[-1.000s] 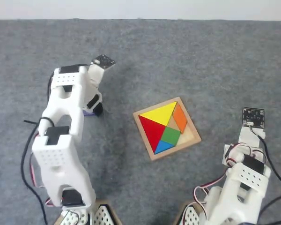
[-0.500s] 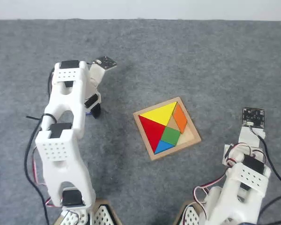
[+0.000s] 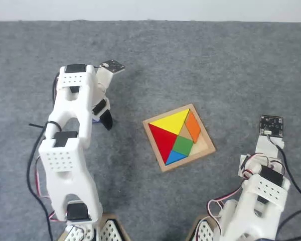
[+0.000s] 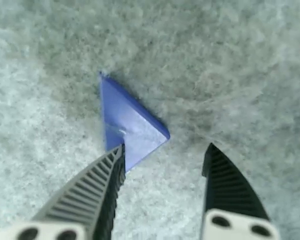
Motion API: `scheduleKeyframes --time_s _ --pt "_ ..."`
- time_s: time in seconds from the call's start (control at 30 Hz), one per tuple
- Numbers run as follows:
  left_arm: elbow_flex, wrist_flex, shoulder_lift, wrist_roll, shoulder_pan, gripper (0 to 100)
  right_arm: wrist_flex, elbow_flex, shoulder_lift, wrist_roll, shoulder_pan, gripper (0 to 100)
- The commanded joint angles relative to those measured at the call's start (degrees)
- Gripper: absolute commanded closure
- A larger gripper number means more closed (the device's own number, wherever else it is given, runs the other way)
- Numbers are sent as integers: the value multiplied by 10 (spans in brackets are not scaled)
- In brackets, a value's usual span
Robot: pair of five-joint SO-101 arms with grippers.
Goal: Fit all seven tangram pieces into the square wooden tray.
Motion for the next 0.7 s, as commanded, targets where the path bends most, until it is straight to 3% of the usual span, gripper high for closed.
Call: scheduleKeyframes --time_s 0.0,0.67 --pt "-2 -11 18 4 0 750 -9 -22 -11 -5 -2 990" --pt "-30 -29 26 1 -20 747 -7 -22 -11 -5 -1 990"
